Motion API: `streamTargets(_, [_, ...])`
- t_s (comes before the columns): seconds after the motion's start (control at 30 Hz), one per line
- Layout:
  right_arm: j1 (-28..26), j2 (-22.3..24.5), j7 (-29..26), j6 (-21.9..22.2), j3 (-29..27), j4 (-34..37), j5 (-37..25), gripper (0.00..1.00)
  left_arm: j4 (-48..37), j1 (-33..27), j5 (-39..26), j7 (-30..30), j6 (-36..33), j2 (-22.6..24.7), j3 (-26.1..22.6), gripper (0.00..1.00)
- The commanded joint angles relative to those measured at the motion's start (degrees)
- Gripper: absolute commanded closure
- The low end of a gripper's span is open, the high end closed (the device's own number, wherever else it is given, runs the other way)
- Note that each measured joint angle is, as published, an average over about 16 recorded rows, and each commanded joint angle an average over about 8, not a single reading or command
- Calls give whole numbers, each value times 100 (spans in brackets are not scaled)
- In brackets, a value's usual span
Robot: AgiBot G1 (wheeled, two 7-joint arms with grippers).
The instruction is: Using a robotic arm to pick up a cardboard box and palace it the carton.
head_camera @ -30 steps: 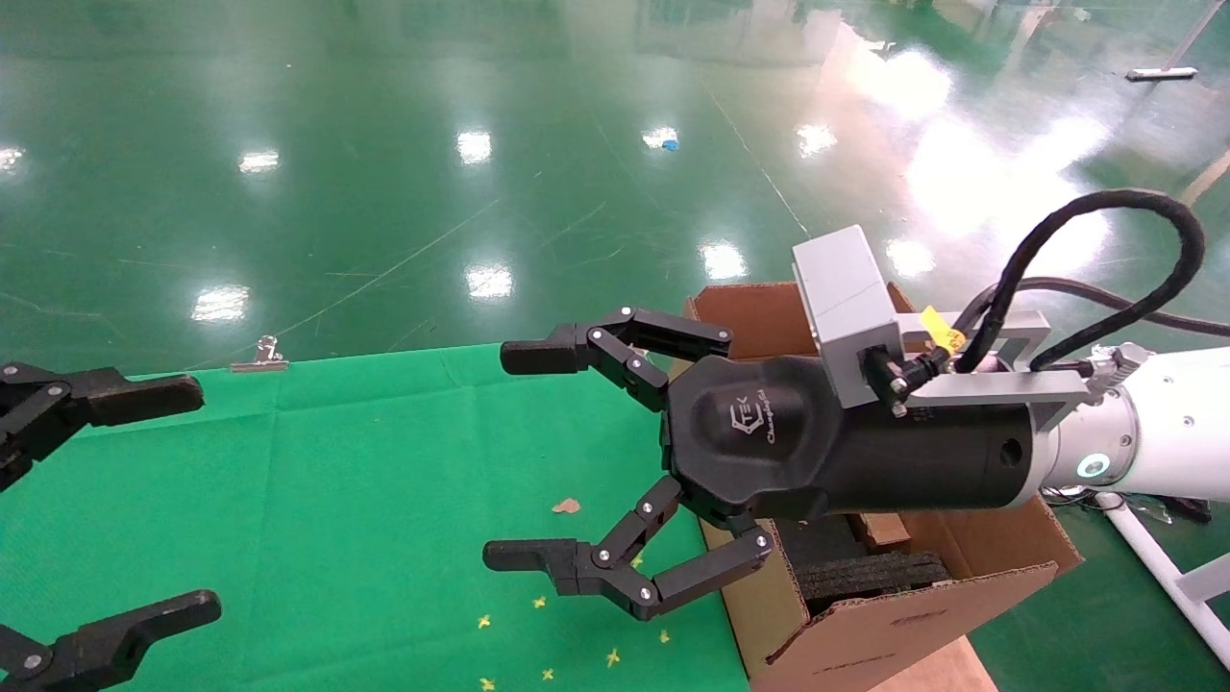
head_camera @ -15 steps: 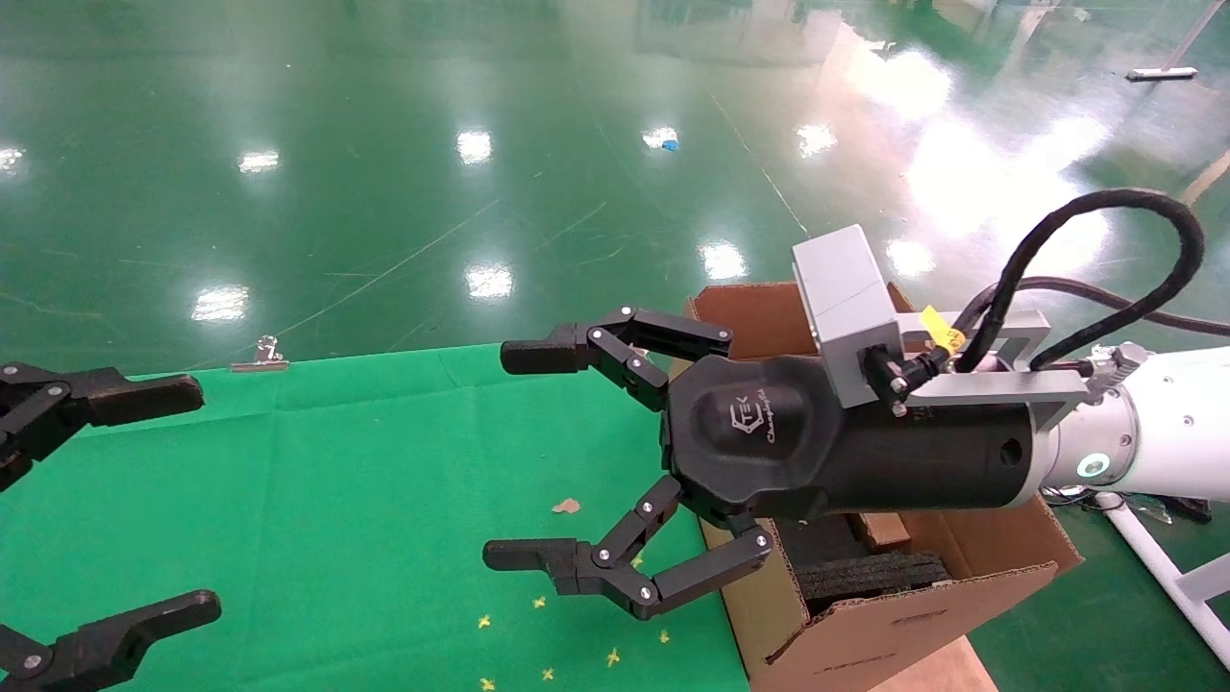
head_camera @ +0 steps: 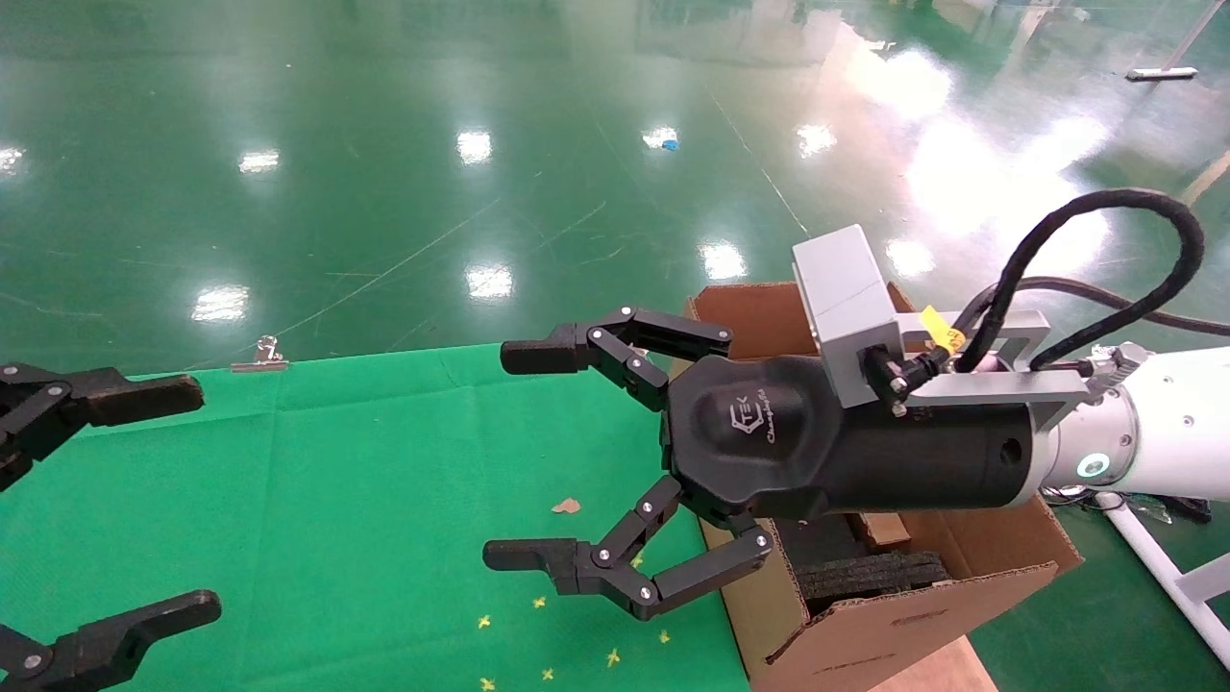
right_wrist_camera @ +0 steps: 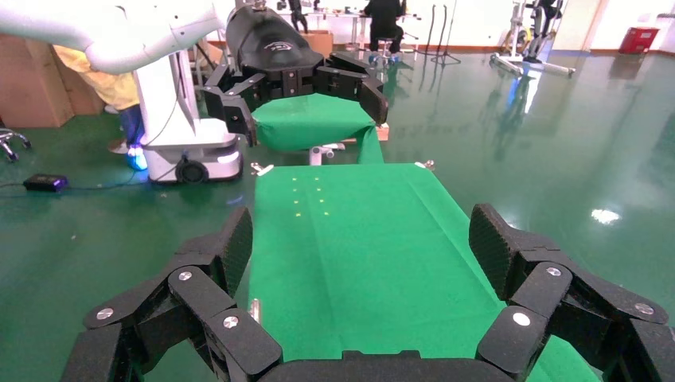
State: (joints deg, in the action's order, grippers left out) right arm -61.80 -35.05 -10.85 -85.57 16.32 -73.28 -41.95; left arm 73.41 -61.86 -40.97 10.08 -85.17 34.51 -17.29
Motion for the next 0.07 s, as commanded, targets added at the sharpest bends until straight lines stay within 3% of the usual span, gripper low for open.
streamTargets(0.03, [0,0,0,0,0,0,0,0,0,0,0,0,0,0,0,0])
streamTargets(0.07, [0,0,0,0,0,0,0,0,0,0,0,0,0,0,0,0])
